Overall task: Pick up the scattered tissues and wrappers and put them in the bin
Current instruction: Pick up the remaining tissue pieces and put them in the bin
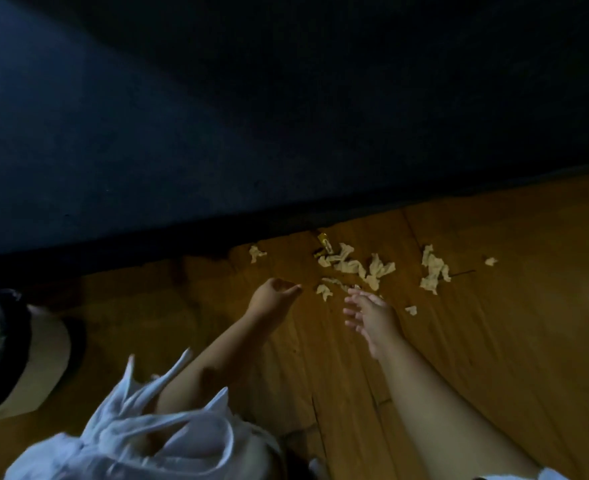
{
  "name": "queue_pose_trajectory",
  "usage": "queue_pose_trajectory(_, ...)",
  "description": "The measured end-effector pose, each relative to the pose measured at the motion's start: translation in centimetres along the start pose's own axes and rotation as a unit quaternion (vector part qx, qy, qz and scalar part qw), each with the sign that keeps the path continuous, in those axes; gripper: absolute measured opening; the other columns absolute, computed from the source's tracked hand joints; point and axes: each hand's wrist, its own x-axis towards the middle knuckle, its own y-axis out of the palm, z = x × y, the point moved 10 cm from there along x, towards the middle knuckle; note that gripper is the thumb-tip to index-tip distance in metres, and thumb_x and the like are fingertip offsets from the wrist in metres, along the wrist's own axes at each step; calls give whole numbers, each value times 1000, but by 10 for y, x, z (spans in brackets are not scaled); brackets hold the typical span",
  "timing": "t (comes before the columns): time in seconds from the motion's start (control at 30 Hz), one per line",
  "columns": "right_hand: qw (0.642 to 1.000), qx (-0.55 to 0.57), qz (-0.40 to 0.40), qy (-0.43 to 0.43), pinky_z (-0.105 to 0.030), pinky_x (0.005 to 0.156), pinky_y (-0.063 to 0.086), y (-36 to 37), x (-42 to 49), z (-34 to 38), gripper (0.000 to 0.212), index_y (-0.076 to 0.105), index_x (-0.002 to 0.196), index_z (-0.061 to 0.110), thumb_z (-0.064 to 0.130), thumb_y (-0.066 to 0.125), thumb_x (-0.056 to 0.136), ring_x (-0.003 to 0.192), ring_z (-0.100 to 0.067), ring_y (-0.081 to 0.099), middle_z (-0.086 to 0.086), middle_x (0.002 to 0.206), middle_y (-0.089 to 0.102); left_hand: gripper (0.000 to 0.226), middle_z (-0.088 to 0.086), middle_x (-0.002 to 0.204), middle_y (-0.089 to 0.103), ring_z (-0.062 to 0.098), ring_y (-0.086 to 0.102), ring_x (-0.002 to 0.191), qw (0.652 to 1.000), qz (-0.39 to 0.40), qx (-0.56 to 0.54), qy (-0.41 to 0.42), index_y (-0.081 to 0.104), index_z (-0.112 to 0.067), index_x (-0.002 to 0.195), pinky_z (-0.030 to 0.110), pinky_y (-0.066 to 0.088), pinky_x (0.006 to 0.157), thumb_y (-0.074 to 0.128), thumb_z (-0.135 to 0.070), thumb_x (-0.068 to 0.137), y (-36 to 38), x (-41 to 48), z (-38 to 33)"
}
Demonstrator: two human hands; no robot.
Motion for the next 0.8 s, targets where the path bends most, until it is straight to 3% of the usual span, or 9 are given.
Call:
queue_pose_trajectory(0.07,1000,-4,4,-1,-29,73,48,3,28,0,17,60,104,20,15,46,95,97,-20,58,-2,104,61,40,11,125,57,21,59,106,1000,-7,17,3,49,-6,125,19,46,75,54,-26,92,3,25,-1)
queue_pose_trajectory(0.13,1000,2,4,-5,-28,71,48,7,59,-4,19,60,106,19,15,46,95,94,-19,58,-2,102,61,42,12,128,55,23,57,112,999,-16,28,13,47,-4,127,21,44,79,54,-25,92,11,55,3)
queue_pose_trajectory(0.2,1000,-5,9,-5,-25,69,48,14,94,-16,22,59,113,16,15,45,96,91,-16,58,0,99,61,44,12,130,54,23,57,110,999,-31,25,14,46,-5,129,22,46,78,54,-26,91,24,88,21)
queue_pose_trajectory(0.33,999,-23,26,-11,-22,66,46,32,180,-56,23,57,115,14,14,43,97,89,-15,55,-1,103,59,44,9,129,53,16,59,85,998,-51,-35,-9,44,-10,130,20,46,58,54,-28,91,67,164,85)
queue_pose_trajectory(0.47,999,-25,-4,-47,-22,62,44,46,282,-105,20,57,111,17,13,44,96,84,-15,54,-1,98,59,36,4,124,55,14,59,96,989,-98,-106,7,49,-15,126,16,47,62,53,-25,91,112,247,150)
queue_pose_trajectory(0.57,995,-34,-53,-81,-32,78,53,53,346,-134,23,57,116,18,20,48,94,97,-19,59,-2,110,60,32,0,123,55,11,58,99,979,-149,-130,51,51,-17,123,21,52,73,53,-25,92,138,301,184)
queue_pose_trajectory(0.63,987,-32,-71,-139,-36,85,55,60,380,-130,25,58,117,19,20,51,93,104,-20,59,-3,117,59,31,1,121,56,14,59,100,970,-169,-154,83,51,-17,123,24,53,76,51,-25,93,147,335,194)
queue_pose_trajectory(0.7,977,-31,-72,-200,-27,77,51,65,398,-110,24,59,116,16,16,53,92,100,-14,55,-3,117,59,29,4,118,57,16,59,97,964,-174,-166,114,51,-15,121,28,52,76,51,-23,93,146,360,192)
queue_pose_trajectory(0.8,978,-43,-70,-194,-26,78,44,65,402,-83,26,58,118,12,15,53,92,98,-16,54,-5,117,59,32,14,119,59,28,59,106,962,-203,-162,83,53,-8,121,39,49,91,53,-23,92,124,370,184)
